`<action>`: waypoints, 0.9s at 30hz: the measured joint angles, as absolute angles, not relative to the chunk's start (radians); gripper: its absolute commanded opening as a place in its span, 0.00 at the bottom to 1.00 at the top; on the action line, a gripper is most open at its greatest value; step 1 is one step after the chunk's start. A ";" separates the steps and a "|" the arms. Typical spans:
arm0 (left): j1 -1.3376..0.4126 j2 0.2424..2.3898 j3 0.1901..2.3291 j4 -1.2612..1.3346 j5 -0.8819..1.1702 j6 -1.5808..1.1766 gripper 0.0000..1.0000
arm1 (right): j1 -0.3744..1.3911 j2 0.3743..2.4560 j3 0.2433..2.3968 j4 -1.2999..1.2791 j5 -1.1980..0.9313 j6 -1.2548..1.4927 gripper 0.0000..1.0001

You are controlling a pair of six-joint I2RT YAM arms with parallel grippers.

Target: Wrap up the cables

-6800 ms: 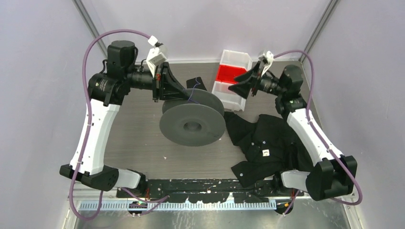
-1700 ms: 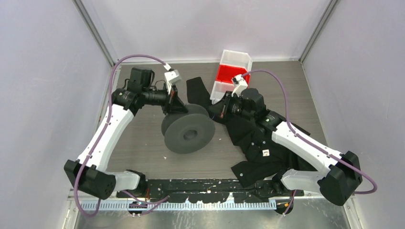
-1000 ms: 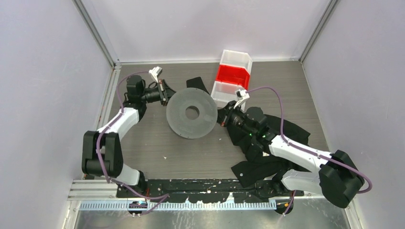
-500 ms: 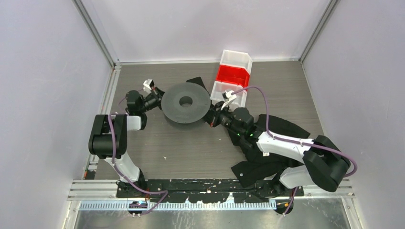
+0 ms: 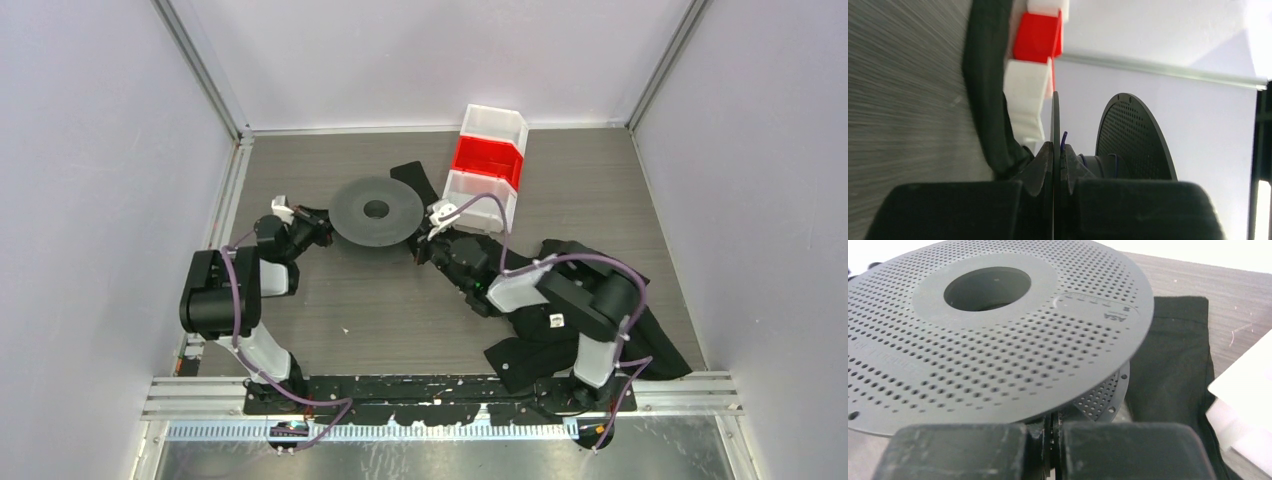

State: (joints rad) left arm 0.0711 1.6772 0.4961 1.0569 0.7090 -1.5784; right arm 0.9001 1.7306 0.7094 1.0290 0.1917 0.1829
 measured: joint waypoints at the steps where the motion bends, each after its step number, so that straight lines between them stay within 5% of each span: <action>1: 0.072 1.677 0.485 1.058 0.672 -1.566 0.01 | 0.900 1.787 0.717 1.093 0.195 0.163 0.00; 8: 0.079 1.718 0.445 1.119 0.474 -1.520 0.00 | 0.898 2.064 0.820 1.356 0.207 0.111 0.01; 27: 0.081 1.909 0.430 1.235 0.356 -1.507 0.00 | 0.873 2.218 0.952 1.346 0.107 0.131 0.00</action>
